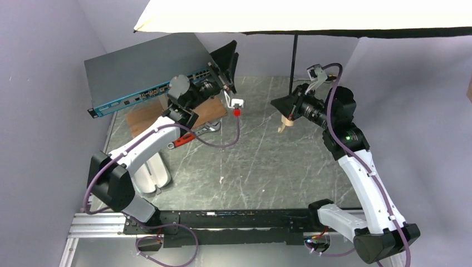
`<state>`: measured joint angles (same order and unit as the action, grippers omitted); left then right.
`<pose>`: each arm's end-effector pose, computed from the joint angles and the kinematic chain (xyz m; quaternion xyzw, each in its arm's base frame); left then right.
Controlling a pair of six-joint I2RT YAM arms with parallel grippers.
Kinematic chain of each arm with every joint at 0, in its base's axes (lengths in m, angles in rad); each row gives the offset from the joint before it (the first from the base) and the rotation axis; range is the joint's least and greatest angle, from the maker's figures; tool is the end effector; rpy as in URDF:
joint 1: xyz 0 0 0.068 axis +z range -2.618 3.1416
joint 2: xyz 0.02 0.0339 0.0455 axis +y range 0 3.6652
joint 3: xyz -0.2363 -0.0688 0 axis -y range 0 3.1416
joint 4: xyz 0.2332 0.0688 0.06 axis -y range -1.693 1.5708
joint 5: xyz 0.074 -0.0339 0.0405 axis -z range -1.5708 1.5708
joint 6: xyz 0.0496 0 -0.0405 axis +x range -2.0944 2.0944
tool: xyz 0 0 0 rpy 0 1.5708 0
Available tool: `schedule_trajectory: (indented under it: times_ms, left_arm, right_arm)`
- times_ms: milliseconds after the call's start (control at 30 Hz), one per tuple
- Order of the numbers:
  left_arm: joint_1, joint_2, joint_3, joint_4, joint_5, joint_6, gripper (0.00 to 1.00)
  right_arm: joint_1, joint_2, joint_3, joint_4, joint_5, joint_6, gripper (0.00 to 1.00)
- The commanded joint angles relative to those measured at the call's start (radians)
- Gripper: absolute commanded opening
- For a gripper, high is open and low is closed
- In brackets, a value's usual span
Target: Open the umbrella
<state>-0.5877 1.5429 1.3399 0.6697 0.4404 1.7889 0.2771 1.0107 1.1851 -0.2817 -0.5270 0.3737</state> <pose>0.2879 -0.2172 0.4149 0.5442 0.0185 0.3751 0.7502 0.2143 0.0869 0.4007 -0.1391 0.7259 0.3898 0.5493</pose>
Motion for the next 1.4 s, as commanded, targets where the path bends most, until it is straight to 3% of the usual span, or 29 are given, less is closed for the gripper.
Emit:
schedule_trajectory:
  times_ms: [0, 233, 367, 667, 800, 1000, 1367]
  left_arm:
    - [-0.021, -0.096, -0.066, 0.006, -0.032, -0.13, 1.0]
    - [-0.023, -0.215, -0.082, -0.168, -0.158, -0.454, 1.0]
    - [-0.007, -0.284, -0.09, -0.271, -0.167, -0.669, 1.0]
    - [0.047, -0.514, -0.256, -0.679, 0.15, -0.936, 1.0]
    - [0.059, -0.587, -0.359, -0.793, 0.239, -0.926, 1.0]
    - [0.038, -0.633, -0.448, -0.844, 0.272, -0.864, 1.0]
    - [0.037, -0.557, -0.357, -0.783, 0.208, -1.06, 1.0]
  right_arm:
    - [-0.013, -0.055, 0.048, 0.15, 0.131, -0.012, 0.0]
    - [-0.023, -0.103, -0.001, 0.116, 0.272, -0.038, 0.0]
    - [-0.023, -0.124, -0.057, 0.149, 0.196, -0.071, 0.0]
    - [-0.001, 0.003, 0.074, 0.209, 0.042, -0.098, 0.0]
    - [0.0, 0.021, 0.055, 0.259, 0.114, -0.092, 0.0]
    - [0.0, -0.054, -0.083, 0.383, 0.405, -0.033, 0.0]
    - [0.0, -0.163, -0.265, 0.166, 0.659, 0.038, 0.0]
